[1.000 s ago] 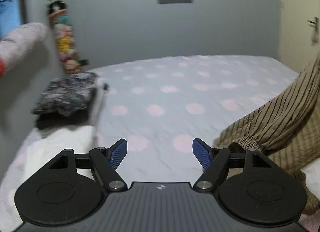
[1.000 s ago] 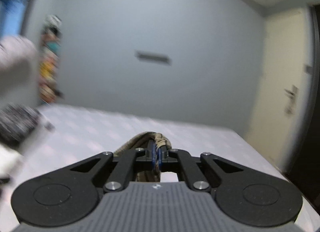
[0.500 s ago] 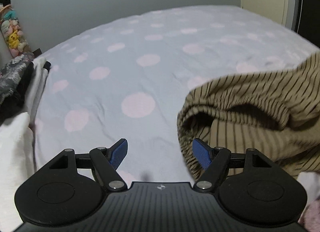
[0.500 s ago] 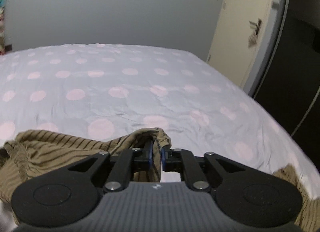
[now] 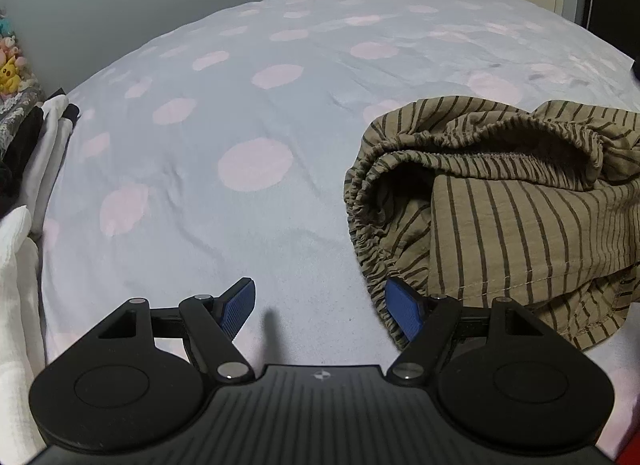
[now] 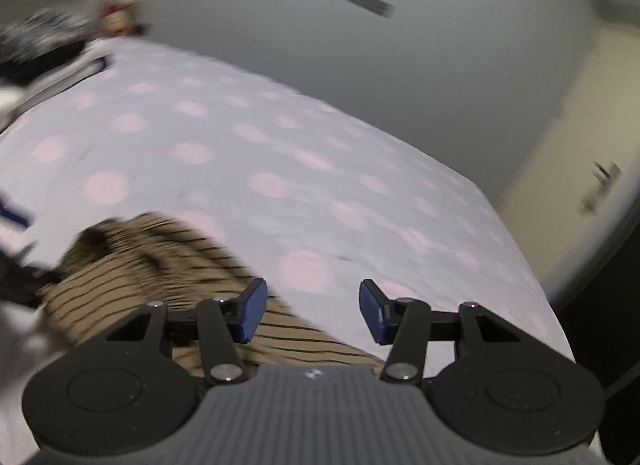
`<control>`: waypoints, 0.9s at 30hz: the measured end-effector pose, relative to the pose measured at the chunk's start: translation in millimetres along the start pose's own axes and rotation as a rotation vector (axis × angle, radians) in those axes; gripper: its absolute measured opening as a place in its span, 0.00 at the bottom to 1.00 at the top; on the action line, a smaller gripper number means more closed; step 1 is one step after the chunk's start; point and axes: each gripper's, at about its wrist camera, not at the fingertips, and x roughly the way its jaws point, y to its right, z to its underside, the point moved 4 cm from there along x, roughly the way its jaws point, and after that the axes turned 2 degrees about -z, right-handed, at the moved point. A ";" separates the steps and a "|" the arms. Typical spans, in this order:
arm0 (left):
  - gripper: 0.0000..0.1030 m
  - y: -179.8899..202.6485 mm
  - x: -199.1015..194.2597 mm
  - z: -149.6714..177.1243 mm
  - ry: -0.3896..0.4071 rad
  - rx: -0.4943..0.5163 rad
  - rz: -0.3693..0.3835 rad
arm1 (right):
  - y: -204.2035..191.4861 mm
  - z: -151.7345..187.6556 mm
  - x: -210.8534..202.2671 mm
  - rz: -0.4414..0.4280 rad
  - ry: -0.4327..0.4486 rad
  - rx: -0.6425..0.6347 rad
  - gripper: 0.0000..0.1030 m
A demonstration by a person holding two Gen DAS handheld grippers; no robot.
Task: Fold clothes
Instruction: 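Carry the lifted garment with the right gripper while the left tool approaches the waistband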
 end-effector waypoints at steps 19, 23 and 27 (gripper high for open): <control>0.83 -15.2 4.5 -10.6 0.025 -0.058 0.038 | -112.1 33.6 53.9 -0.002 -0.154 -0.731 0.45; 0.83 -20.2 6.9 -11.2 0.022 -0.081 0.042 | -119.0 48.6 58.8 0.061 -0.141 -0.907 0.48; 0.83 -22.8 7.1 -11.2 0.024 -0.093 0.049 | -128.1 63.2 53.9 0.112 -0.110 -1.075 0.52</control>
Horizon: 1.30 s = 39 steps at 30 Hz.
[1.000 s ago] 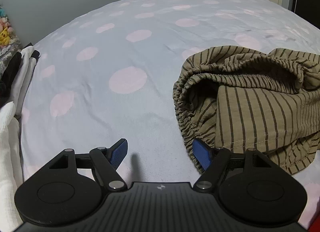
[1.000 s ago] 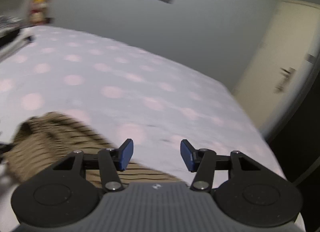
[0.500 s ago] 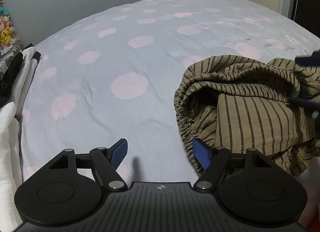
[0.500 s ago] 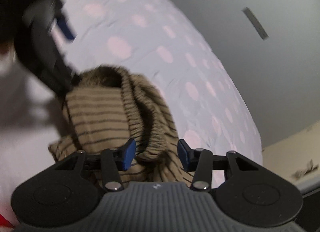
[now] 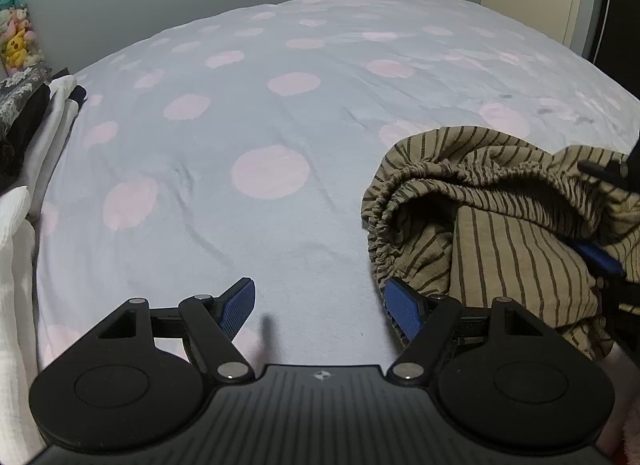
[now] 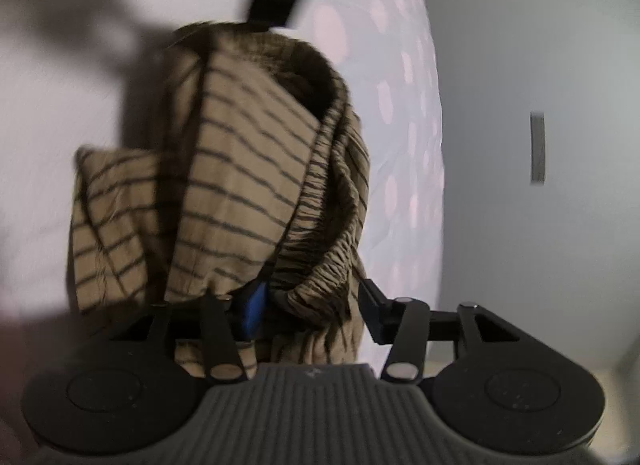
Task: Fold clothes
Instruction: 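Carry the lifted garment with the right gripper while the left tool approaches the waistband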
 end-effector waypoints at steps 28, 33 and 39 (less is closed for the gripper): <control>0.83 28.1 -30.4 3.4 0.129 0.125 0.238 | 127.9 100.9 -11.4 0.020 -0.112 0.579 0.21; 0.83 35.3 -49.6 1.4 0.200 0.160 0.325 | 130.8 122.8 -3.1 0.027 -0.140 0.645 0.18; 0.82 54.1 -44.4 9.8 0.194 0.247 0.320 | 112.7 138.8 24.3 0.013 -0.157 0.706 0.14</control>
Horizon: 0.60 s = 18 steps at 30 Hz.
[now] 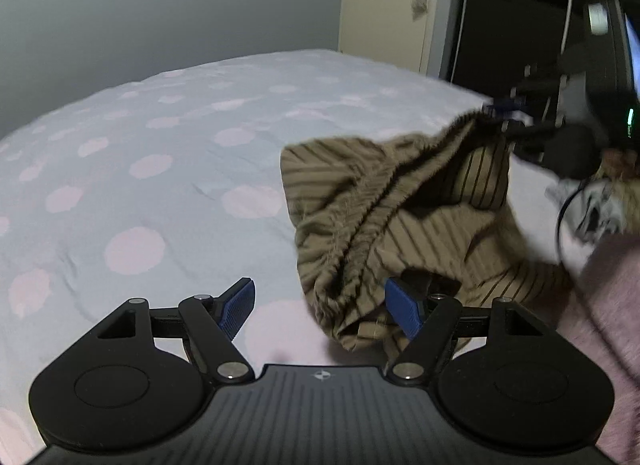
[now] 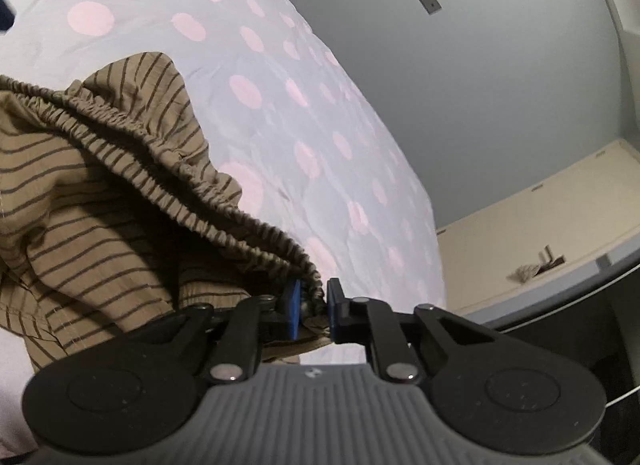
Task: Fold clothes
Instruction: 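Carry the lifted garment with the right gripper while the left tool approaches the waistband, then grasp the waistband with the left gripper beside the right gripper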
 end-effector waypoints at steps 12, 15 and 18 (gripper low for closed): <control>0.38 -0.8 7.0 -2.2 0.027 -0.019 -0.060 | -5.7 25.1 -13.9 -0.007 -0.011 0.007 0.14; 0.38 1.6 13.7 0.4 0.000 -0.010 -0.060 | -6.0 24.0 -14.0 -0.008 -0.010 0.002 0.14; 0.38 6.3 21.6 0.2 -0.006 -0.001 -0.095 | -7.7 23.6 -13.5 -0.008 -0.011 -0.001 0.14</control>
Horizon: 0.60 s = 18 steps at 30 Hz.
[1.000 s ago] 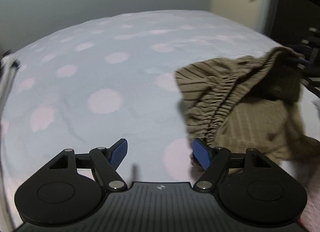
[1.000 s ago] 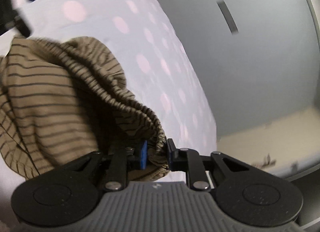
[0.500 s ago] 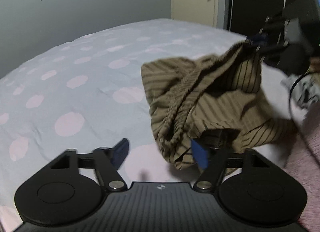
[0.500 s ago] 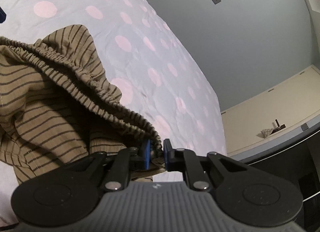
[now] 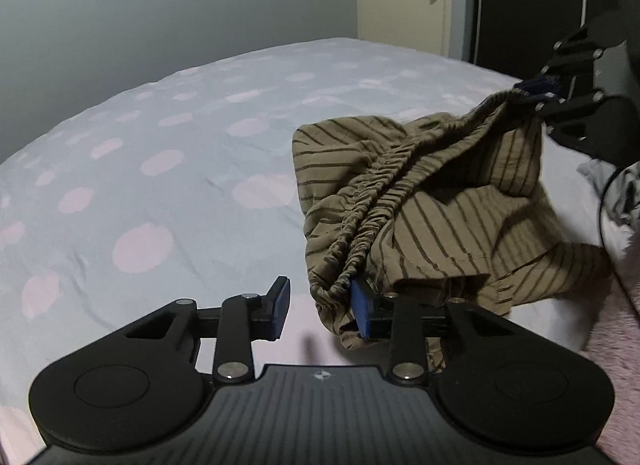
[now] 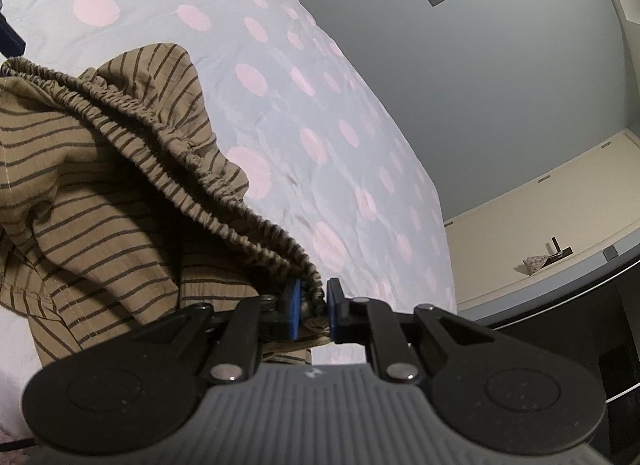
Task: Fold clothes
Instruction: 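Grasp the waistband with the left gripper beside the right gripper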
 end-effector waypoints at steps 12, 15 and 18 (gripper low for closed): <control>0.11 -6.5 -18.9 -26.8 0.115 -0.117 -0.027 | 7.6 -0.8 -24.2 0.010 0.018 0.035 0.14; 0.11 -20.4 -52.4 -35.8 0.182 -0.201 -0.019 | 15.2 -8.1 -46.6 0.069 0.084 0.023 0.13; 0.10 -31.8 -88.6 -48.4 0.226 -0.233 -0.039 | 27.3 -19.3 -77.3 0.135 0.179 0.008 0.12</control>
